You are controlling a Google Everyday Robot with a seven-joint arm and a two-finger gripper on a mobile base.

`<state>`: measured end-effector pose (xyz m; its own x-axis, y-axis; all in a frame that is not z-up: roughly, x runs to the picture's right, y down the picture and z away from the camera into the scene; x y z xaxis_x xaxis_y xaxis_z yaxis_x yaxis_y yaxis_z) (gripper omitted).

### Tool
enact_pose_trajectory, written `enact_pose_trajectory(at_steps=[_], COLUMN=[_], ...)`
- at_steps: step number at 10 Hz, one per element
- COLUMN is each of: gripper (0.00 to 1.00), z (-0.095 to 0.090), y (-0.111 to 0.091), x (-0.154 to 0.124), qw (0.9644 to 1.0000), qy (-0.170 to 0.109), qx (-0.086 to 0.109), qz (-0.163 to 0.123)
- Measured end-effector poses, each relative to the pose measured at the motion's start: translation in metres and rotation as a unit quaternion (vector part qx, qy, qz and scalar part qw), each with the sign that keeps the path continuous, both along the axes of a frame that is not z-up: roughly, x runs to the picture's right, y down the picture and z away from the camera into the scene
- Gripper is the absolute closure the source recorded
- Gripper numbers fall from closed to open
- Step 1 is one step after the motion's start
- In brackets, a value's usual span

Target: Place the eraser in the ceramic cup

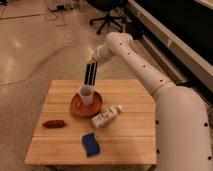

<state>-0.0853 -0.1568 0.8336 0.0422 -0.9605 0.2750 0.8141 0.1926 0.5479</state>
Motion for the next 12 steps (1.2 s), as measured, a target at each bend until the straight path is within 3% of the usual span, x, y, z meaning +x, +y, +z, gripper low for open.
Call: enact_pose_trajectory(at_steps=[3, 8, 9, 12], gripper=[0.73, 0.26, 0.21, 0.20], z=[0.007, 0.017, 0.017, 0.016], y=[0.017, 0.026, 0.029, 0.038], x=[-0.014, -0.016, -0.016, -0.009], qw=[0.9998, 0.9999, 0.9999, 0.9999], qy=[-0.007, -0.007, -0.007, -0.006], qx=[-0.010, -0.007, -0.007, -0.009], qz=[-0.015, -0.005, -0.004, 0.001])
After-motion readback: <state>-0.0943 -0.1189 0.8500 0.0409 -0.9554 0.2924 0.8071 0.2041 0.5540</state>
